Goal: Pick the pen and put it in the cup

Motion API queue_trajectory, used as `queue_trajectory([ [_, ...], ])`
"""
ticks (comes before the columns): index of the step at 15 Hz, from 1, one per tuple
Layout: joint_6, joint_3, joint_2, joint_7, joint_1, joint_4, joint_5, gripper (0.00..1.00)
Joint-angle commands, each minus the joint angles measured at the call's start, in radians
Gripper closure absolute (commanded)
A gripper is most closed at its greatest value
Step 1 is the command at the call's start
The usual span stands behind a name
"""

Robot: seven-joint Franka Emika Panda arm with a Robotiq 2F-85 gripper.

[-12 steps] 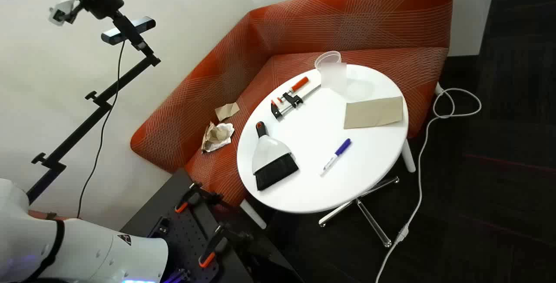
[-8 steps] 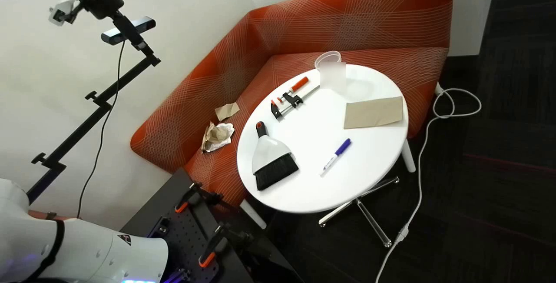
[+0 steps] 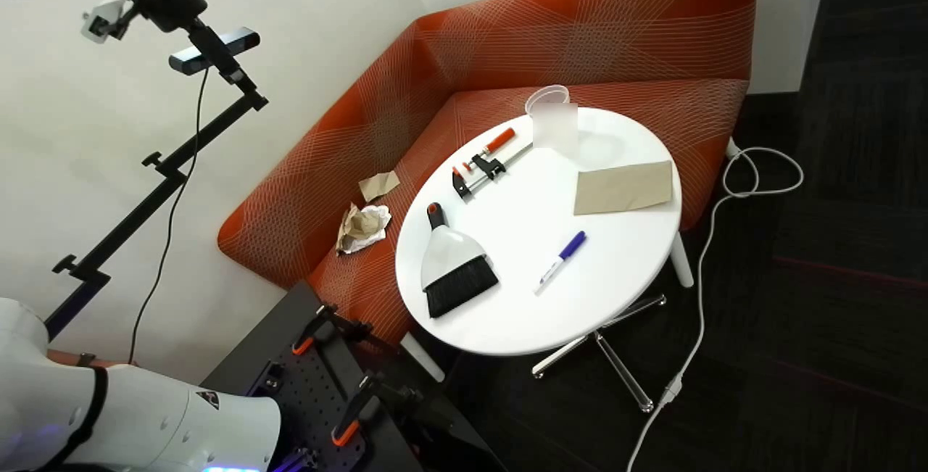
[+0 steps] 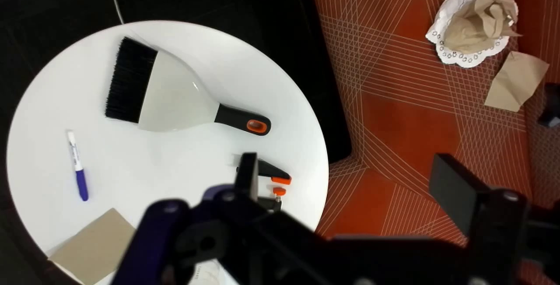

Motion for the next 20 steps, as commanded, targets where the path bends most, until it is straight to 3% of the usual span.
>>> queue_trajectory([
  [1,-0.005,-0.007,0.045,0.014,-0.013,0.031,-0.035,0.00],
  [11,-0.042,-0.111,0.257,0.023,-0.076,0.096,-0.247,0.00],
  [20,-0.075,-0.204,0.282,0.093,-0.108,0.067,-0.318,0.00],
])
